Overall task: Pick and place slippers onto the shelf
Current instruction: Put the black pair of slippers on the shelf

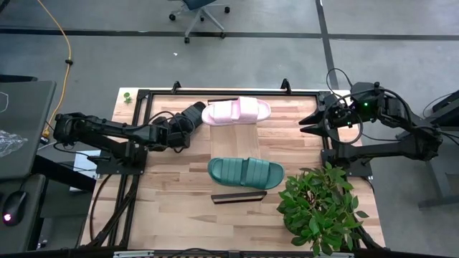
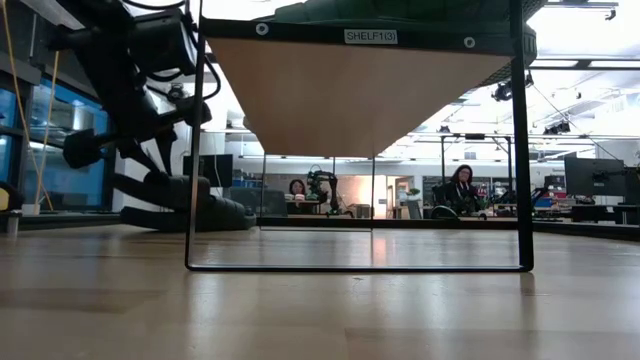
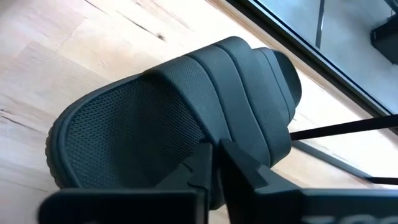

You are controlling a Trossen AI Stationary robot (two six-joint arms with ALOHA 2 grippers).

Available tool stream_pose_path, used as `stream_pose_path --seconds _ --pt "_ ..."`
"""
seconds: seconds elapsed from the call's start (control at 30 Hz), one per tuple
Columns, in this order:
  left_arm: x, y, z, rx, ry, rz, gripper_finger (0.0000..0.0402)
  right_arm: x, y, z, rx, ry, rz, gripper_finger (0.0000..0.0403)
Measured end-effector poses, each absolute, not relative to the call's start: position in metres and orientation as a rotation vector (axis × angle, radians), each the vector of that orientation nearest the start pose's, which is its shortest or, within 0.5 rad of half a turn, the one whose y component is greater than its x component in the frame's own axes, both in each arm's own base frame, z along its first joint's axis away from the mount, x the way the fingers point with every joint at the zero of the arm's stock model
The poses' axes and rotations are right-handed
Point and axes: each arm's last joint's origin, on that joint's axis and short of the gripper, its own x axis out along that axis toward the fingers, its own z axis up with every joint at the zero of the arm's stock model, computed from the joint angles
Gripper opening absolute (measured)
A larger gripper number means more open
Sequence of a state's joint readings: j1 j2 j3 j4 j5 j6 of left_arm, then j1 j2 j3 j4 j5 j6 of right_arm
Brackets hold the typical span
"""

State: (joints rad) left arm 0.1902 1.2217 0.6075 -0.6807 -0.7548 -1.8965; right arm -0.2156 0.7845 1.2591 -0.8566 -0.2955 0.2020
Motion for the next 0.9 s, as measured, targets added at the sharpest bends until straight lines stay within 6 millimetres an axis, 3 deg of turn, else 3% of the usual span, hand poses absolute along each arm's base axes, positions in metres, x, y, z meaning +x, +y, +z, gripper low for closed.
stream_pose_path --seconds 0.53,0.9 --pt "0.182 0.055 0.174 -1.134 0.103 1.608 0.0003 0.111 -0.016 0.420 0.295 0.377 0.039 0.0123" --pt "0.174 0.054 0.189 -1.118 0.035 1.569 0.0001 0.111 -0.016 0.420 0.295 0.377 0.040 0.0123"
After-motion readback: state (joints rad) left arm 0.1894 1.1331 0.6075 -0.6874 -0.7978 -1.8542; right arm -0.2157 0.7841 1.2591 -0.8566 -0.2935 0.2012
